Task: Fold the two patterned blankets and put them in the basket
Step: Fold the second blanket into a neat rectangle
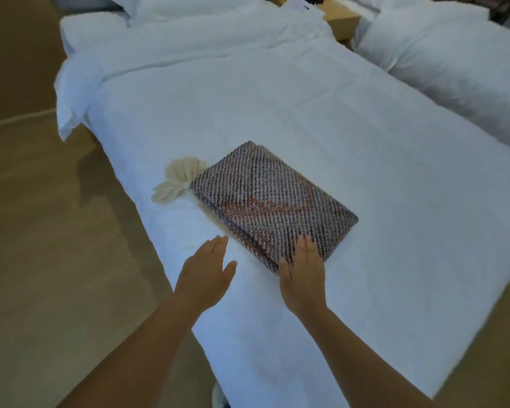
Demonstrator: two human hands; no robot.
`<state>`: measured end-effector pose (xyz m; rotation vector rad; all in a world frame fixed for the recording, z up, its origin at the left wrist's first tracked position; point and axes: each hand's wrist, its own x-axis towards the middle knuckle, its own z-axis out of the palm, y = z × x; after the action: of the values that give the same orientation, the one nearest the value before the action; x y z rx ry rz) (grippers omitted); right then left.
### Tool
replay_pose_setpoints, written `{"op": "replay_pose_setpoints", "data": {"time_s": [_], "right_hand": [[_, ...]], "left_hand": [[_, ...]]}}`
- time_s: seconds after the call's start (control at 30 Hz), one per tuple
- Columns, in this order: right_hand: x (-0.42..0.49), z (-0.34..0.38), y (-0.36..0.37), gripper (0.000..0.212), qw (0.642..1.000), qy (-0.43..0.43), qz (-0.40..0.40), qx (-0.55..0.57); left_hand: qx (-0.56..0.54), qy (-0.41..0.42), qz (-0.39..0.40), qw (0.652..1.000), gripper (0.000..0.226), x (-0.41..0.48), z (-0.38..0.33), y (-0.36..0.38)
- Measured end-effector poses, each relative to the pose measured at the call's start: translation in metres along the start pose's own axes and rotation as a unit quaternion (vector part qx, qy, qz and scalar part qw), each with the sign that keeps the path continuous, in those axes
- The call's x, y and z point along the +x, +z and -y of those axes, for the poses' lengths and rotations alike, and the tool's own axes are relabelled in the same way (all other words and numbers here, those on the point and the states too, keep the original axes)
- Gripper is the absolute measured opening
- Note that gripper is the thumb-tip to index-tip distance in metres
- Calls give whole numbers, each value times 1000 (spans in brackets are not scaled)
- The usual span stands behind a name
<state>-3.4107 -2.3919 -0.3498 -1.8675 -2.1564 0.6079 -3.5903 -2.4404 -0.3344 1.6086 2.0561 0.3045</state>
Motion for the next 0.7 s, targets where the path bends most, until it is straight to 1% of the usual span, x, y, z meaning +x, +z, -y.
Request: {"op": "replay_pose_setpoints", "data": {"time_s": [0.07, 0.13, 0.2, 0.27, 0.37, 0.47, 0.57, 0.7], "right_hand": [[11, -1, 1, 61, 1000, 19, -15, 3], [27, -1, 3, 60, 999, 43, -33, 6], [50, -4, 6, 61, 996, 74, -55, 10], [73, -9, 12, 61, 991, 109, -73, 10], [102, -7, 27, 60, 989, 128, -74, 20], [126, 0, 40, 58, 990, 126, -61, 19], [151, 2, 46, 56, 991, 116, -60, 0], [185, 9, 55, 53, 984, 160, -75, 34]], "left_hand": [[23, 27, 10, 999, 58, 17, -6, -6], [37, 56, 4, 998, 58, 43, -12, -13], [53, 83, -1, 995, 58, 75, -17, -16], [81, 115, 11, 990, 58, 106, -25, -12], [87, 154, 27, 984, 56, 144, -41, 3], [72, 179, 22, 981, 52, 176, -52, 12], [84, 201, 51, 975, 50, 207, -52, 14], [84, 279, 106, 951, 50, 254, -56, 22]]}}
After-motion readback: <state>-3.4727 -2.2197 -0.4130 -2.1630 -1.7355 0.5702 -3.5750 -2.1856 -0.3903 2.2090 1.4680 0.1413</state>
